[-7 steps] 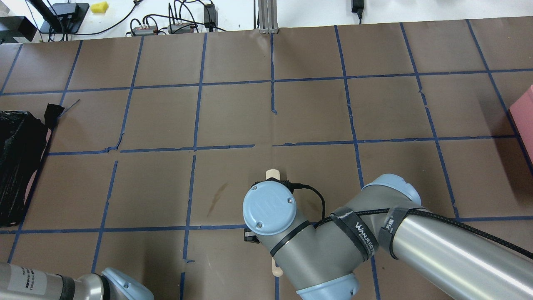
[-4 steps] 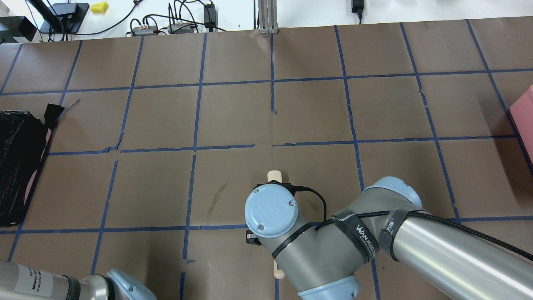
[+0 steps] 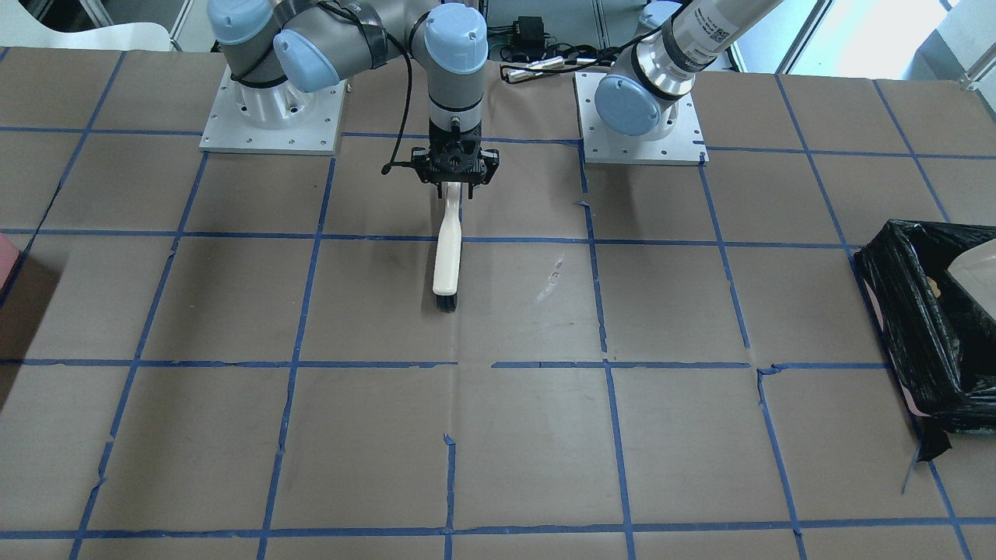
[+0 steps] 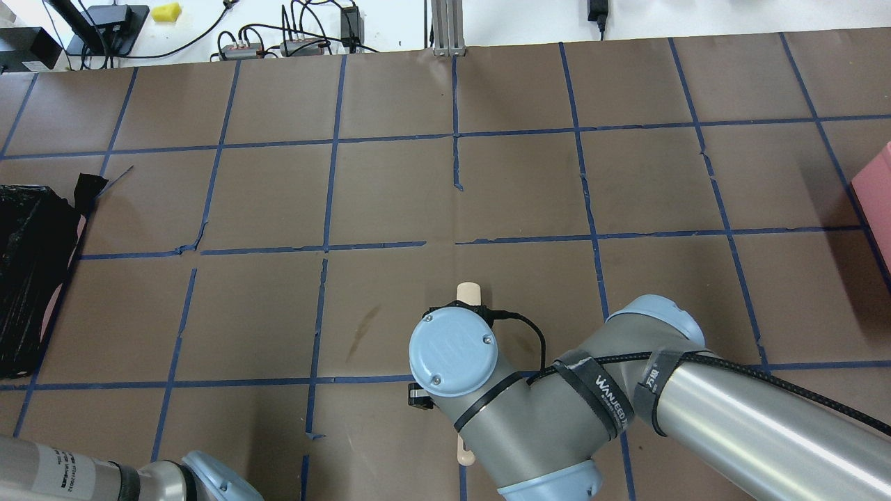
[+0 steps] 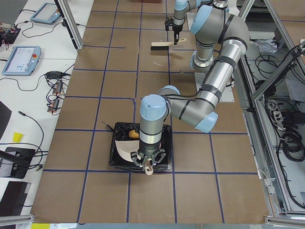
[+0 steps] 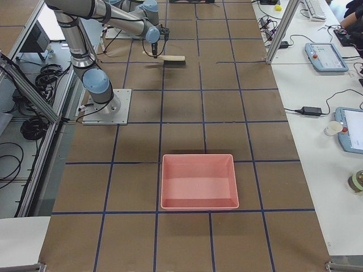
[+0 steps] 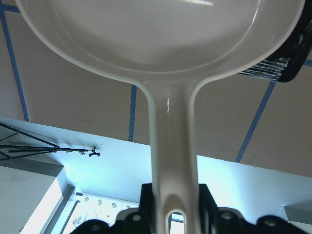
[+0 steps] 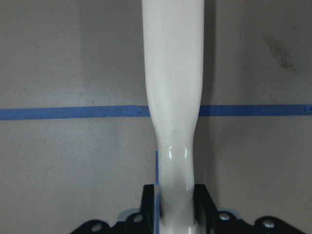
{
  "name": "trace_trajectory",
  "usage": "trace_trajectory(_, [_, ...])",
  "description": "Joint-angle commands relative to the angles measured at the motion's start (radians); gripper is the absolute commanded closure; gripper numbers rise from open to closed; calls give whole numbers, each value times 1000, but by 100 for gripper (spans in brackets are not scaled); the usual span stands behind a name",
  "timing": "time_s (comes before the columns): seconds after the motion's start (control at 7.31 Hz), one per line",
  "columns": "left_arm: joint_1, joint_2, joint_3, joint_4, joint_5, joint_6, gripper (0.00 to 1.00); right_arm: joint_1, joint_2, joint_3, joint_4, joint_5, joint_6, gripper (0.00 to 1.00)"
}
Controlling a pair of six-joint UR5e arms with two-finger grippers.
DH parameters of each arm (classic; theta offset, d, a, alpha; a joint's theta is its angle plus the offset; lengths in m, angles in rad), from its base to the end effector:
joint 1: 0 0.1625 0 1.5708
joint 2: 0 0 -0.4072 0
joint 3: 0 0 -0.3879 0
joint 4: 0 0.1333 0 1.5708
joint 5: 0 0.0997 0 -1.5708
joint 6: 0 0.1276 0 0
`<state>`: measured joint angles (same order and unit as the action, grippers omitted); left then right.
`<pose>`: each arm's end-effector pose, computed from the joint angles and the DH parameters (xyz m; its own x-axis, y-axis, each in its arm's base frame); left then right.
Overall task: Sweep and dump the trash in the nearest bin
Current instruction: 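Release the brush and raise the right gripper while the left returns the dustpan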
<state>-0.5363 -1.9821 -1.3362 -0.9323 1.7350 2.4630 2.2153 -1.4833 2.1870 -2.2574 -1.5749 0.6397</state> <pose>0.5357 -0.4492 0.3993 -0.1394 0.9763 -0.1657 0.8762 0.1996 0.4387 0.3638 -0.2630 0.1879 -0.9999 -0.0049 0.0135 -0.0048 0.9999 0.0113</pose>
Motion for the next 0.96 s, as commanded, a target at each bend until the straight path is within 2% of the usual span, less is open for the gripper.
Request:
trace_trajectory(0.0, [-1,63,-6,-31,-2,11,93,-11,0,-4,-2,-5,-12,29])
trace_trajectory(0.14, [4,71,17,-83,-15,7,93,-17,-2,-12,-2,-10,-20,27])
trace_trajectory(0.41, [15,116,22,-164,-98,-4,94,-54,-6,-100,10,-25,-86,16])
trace_trajectory(0.55, [15,147,17,-247,-173,-56,94,-104,-9,-137,19,-31,-89,12])
trace_trajectory(0.82, [-40,202,-30,-298,-187,-102,94,-208,-11,-215,51,-30,-118,10])
